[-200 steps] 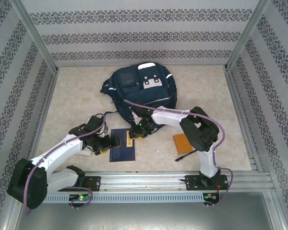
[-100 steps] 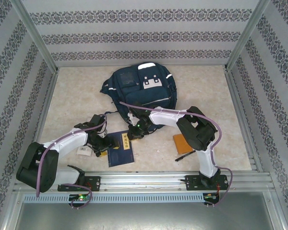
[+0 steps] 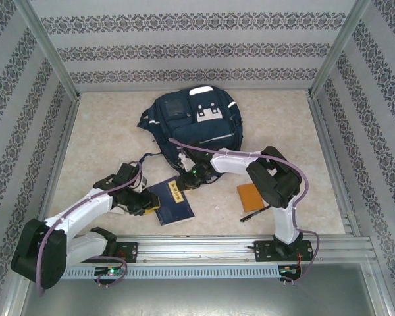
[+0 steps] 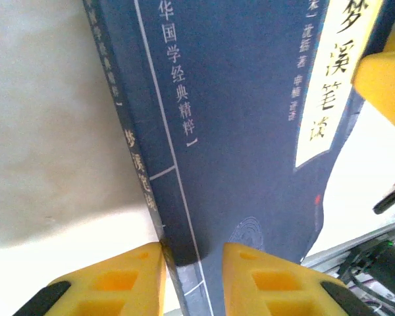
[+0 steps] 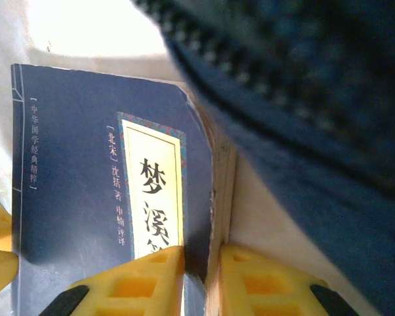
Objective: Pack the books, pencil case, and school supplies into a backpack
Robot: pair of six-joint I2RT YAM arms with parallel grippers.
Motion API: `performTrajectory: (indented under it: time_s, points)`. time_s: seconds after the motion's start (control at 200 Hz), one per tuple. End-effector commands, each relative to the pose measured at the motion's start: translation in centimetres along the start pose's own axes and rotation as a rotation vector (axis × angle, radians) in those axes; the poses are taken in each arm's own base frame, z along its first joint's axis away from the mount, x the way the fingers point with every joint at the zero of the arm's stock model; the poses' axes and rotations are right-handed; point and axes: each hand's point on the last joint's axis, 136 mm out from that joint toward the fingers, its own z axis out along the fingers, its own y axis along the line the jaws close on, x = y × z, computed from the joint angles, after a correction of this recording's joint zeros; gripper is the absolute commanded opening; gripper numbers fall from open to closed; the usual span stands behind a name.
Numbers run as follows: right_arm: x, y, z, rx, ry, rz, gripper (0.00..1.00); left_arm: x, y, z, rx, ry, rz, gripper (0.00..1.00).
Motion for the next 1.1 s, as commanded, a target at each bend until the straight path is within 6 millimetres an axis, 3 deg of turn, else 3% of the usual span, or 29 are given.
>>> performTrajectory:
  time_s: [0.0, 0.21, 0.245, 0.3, 0.4, 0.525, 0.65, 0.749, 0.794, 0.954, 1.034, 1.099]
  points:
    - [1.0, 3.8, -0.6, -0.149, 0.013, -0.06, 0.21, -2.9, -6.4, -1.4, 0.24, -0.128, 0.158, 0.21]
    - [1.3, 3.5, -0.5, -0.159, 0.012, -0.04, 0.21, -3.6, -7.2, -1.6, 0.281, -0.154, 0.134, 0.23]
    - [1.3, 3.5, -0.6, -0.162, 0.012, -0.041, 0.21, -3.7, -7.2, -1.4, 0.289, -0.159, 0.126, 0.29]
    - [1.3, 3.6, -0.6, -0.168, 0.012, -0.042, 0.21, -3.8, -6.7, -1.2, 0.269, -0.162, 0.098, 0.49]
    - [1.5, 3.8, -0.4, -0.184, 0.025, -0.035, 0.21, -3.9, -4.9, -0.3, 0.19, -0.148, 0.042, 0.55]
    - [1.2, 3.7, -0.7, -0.173, 0.005, -0.043, 0.23, -3.6, -3.3, 1.0, 0.129, -0.11, 0.0, 0.42]
    - [1.3, 4.2, -1.8, -0.179, -0.028, -0.062, 0.39, -3.5, -4.0, -0.1, 0.106, -0.093, 0.069, 0.18]
    - [1.0, 5.0, -5.0, -0.148, -0.115, -0.117, 0.54, -3.9, -7.1, -3.2, 0.177, -0.142, 0.172, 0.05]
    - [0.7, 6.1, -7.4, -0.145, -0.171, -0.153, 0.6, -4.0, -9.3, -5.3, 0.236, -0.177, 0.232, 0.0]
    - [0.7, 10.3, -16.2, -0.283, -0.385, -0.275, 0.78, -1.7, -18.4, -13.6, 0.586, -0.272, 0.554, 0.0]
    - [1.5, 12.3, -20.2, -0.421, -0.482, -0.409, 0.97, -0.3, -21.1, -16.4, 0.715, -0.281, 0.676, 0.0]
    - [2.7, 13.2, -22.9, -0.464, -0.596, -0.542, 0.98, 0.5, -22.3, -17.6, 0.771, -0.26, 0.734, 0.0]
